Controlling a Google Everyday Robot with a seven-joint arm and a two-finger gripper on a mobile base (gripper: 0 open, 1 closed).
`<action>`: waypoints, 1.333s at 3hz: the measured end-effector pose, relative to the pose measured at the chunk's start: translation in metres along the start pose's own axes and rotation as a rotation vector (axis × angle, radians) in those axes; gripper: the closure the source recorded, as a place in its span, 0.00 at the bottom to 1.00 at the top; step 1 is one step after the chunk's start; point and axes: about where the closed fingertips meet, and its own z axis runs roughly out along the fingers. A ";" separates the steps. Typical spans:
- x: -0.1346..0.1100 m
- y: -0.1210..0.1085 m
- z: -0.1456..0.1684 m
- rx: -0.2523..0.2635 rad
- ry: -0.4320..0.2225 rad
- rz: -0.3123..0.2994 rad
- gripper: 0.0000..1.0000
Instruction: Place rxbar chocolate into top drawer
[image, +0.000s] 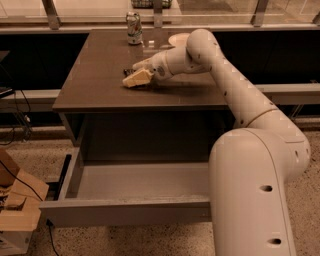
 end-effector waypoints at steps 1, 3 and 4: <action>-0.012 0.005 -0.004 0.003 -0.003 -0.024 0.96; -0.083 0.043 -0.030 0.007 -0.079 -0.196 1.00; -0.100 0.069 -0.044 -0.023 -0.108 -0.245 1.00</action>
Offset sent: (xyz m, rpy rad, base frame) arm -0.0372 0.0147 0.1092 0.0107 -0.2413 0.0633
